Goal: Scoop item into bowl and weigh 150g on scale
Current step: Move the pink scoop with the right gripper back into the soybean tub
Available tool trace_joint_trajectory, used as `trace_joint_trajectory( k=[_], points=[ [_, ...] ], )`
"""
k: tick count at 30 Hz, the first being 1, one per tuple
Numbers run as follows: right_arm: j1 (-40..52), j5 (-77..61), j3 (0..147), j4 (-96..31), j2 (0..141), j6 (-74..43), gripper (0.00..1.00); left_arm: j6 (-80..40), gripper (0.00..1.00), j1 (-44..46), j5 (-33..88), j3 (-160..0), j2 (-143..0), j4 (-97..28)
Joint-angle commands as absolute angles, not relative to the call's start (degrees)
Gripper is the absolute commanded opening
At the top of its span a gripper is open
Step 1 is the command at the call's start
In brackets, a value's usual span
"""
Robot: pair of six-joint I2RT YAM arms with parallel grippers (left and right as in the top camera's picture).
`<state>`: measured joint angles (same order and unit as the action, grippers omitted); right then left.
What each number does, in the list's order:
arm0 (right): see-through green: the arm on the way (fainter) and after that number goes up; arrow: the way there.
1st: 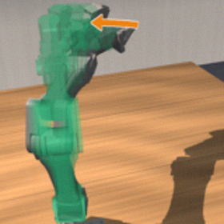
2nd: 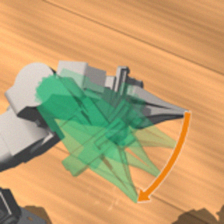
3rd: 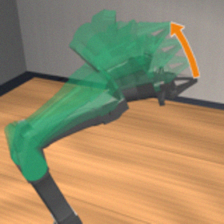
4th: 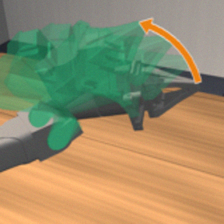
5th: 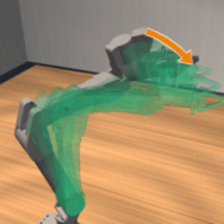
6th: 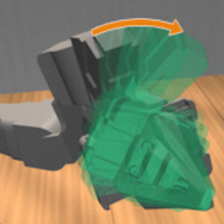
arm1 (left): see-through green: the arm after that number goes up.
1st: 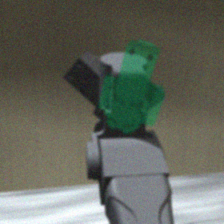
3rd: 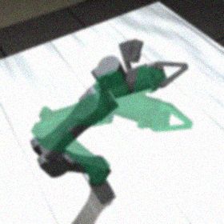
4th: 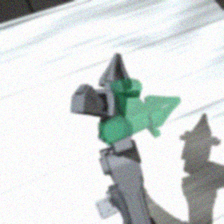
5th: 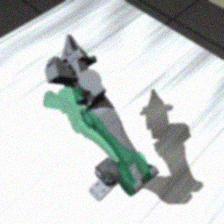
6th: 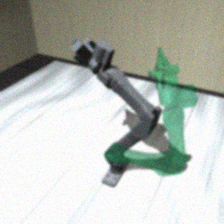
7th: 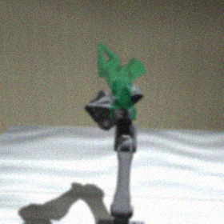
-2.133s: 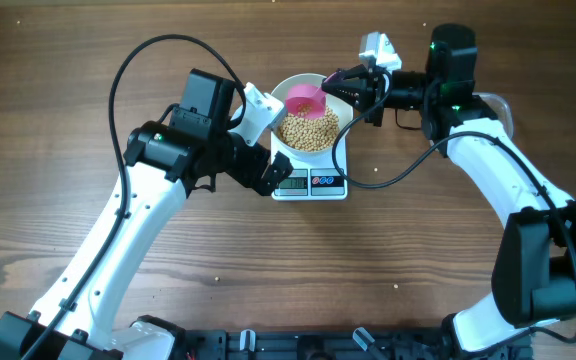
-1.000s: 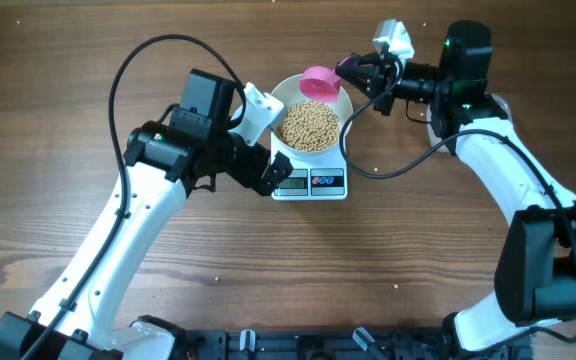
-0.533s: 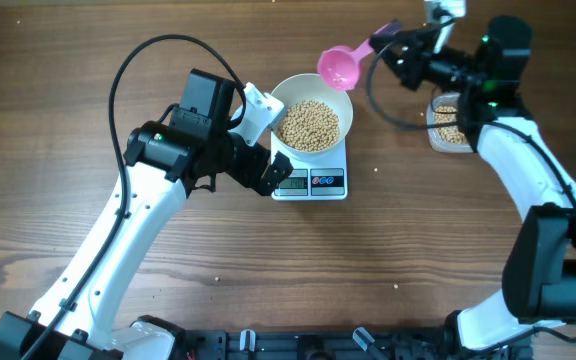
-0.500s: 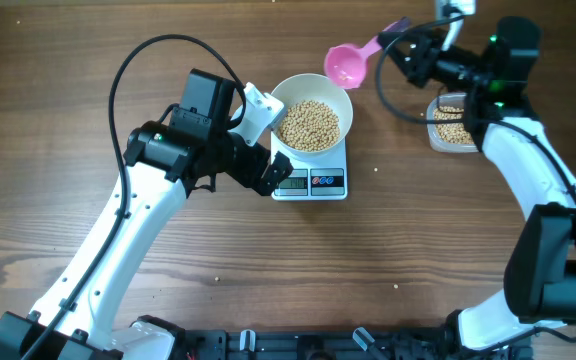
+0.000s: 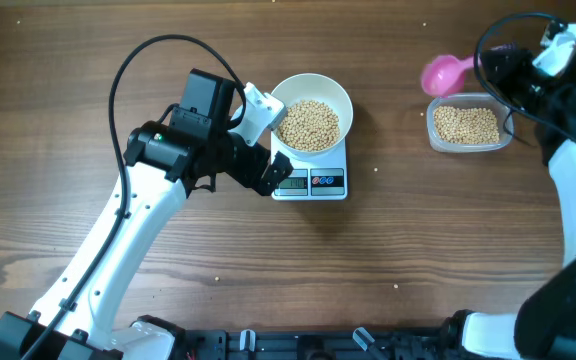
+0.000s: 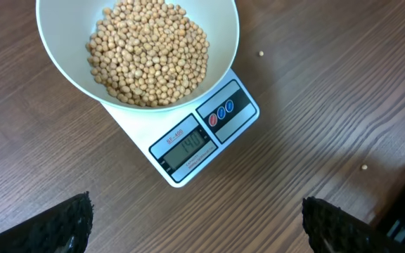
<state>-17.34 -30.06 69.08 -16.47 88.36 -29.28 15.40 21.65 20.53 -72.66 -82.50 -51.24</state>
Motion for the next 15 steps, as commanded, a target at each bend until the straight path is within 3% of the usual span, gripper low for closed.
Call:
trace_joint_trajectory(
  k=[1, 5, 8, 15],
  points=[
    [-17.28, -15.79, 73.12, -25.63, 84.33, -22.35, 0.04, 16.29, 1.00, 21.69, 21.41, -73.30, -82.28, -51.13],
    [-16.27, -4.23, 74.15, -36.01, 84.16, -17.72, 0.04, 16.29, 1.00, 21.69, 21.41, -73.30, -82.28, -51.13],
    [-14.31, 4.08, 74.15, -35.42, 84.29, -13.39, 0.04, 16.29, 1.00, 21.69, 21.41, -73.30, -82.28, -51.11],
    [-8.40, 3.86, 74.15, -28.16, 87.44, 6.44, 0.04, 16.29, 1.00, 21.69, 21.41, -73.30, -82.28, -51.13]
  ],
)
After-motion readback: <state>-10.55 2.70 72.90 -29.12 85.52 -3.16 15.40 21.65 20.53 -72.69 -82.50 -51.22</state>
